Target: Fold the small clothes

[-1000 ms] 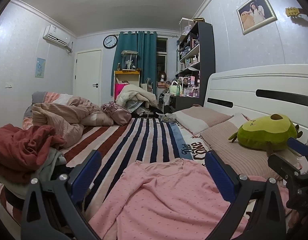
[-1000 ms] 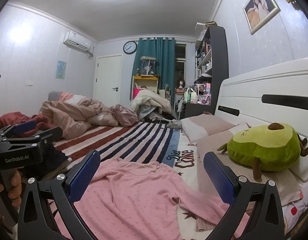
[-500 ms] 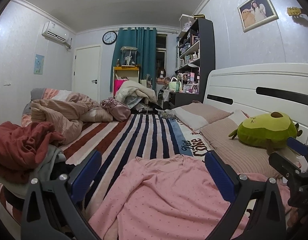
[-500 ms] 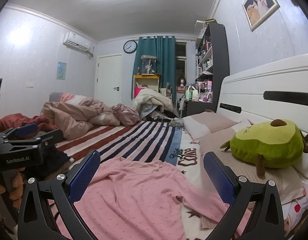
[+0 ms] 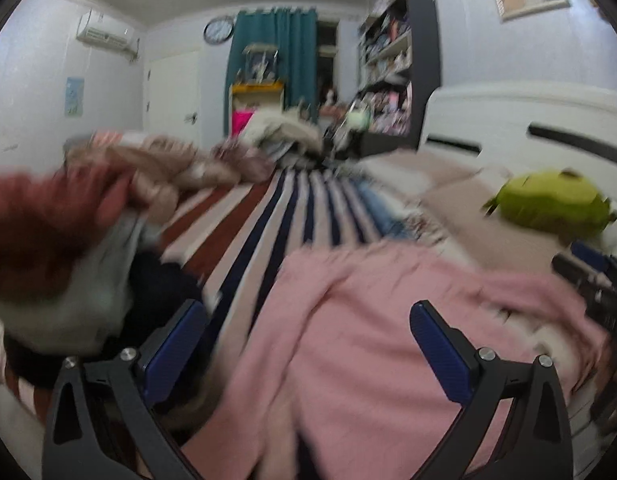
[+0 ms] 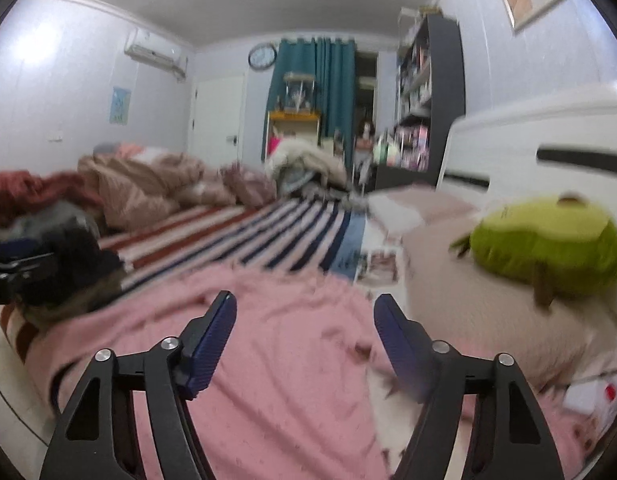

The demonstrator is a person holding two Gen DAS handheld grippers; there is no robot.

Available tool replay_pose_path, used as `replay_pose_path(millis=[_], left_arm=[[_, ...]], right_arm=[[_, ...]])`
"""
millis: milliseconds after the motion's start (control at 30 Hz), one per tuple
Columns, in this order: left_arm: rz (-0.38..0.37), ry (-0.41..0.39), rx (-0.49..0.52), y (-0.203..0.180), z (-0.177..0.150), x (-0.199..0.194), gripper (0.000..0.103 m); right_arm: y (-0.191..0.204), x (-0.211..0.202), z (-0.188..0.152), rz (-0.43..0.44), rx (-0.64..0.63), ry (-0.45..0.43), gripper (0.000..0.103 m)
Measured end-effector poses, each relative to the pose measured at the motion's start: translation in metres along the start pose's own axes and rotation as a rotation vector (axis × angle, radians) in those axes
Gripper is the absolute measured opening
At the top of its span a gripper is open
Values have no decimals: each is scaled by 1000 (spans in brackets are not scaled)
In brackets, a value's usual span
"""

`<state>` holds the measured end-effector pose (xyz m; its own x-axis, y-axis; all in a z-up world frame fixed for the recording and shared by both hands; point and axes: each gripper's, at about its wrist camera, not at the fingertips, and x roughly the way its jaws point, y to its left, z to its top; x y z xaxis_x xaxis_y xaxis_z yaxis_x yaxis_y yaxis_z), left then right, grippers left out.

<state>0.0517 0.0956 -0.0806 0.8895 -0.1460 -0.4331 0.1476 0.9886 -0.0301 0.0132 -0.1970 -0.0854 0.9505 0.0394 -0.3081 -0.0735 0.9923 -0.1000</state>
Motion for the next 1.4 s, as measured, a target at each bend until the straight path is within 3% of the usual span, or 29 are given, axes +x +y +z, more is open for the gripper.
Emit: replay_pose_path(millis=[33,167,200,267,367,533,600,667,700,800,933,1033,1100,1167,1200,1400], left_arm=[[2,37,-11,9,-12,5,97],[-24,169,-71,29,-53,28,68],[-31,189,-83,33,-62,34,65],[-26,227,-93,38,-76,48,47],[-20,248,-110,46,-90,59,35],[-41,236,-87,45,-94,59,35],[-68,238,-96,45,-96,49,42],[-90,217,-118,49,-96,36,61],[-82,209,-121,52,-98,29,63],[-18,227,-106,65,-104,20,63],[6,277,-136,80,-113,37,63],[20,314,-154,83,-120,51,54],[55,316,-124,78,-119,51,40],[67,323,-102,71,-116,49,14],[62,328,-92,68,-115,46,9],[-6,321,-82,47,-100,28,4]], right_arm=[[-1,8,-10,12,27,37,57],[-6,24,-35,40,94,142,56],[-5,25,-39,40,97,160,56],[-6,26,-44,51,108,181,56],[-8,22,-46,46,106,189,56],[-13,20,-43,40,119,200,56],[-13,22,-42,41,118,205,56],[-14,22,-42,37,113,203,56],[-13,22,-41,36,113,205,56],[-13,23,-42,46,123,210,56],[-13,26,-44,63,134,215,56],[-13,22,-43,71,138,211,56],[-15,18,-43,63,138,207,56],[-18,18,-42,55,147,206,56],[-20,19,-42,55,155,206,56],[-25,21,-45,57,167,196,56]])
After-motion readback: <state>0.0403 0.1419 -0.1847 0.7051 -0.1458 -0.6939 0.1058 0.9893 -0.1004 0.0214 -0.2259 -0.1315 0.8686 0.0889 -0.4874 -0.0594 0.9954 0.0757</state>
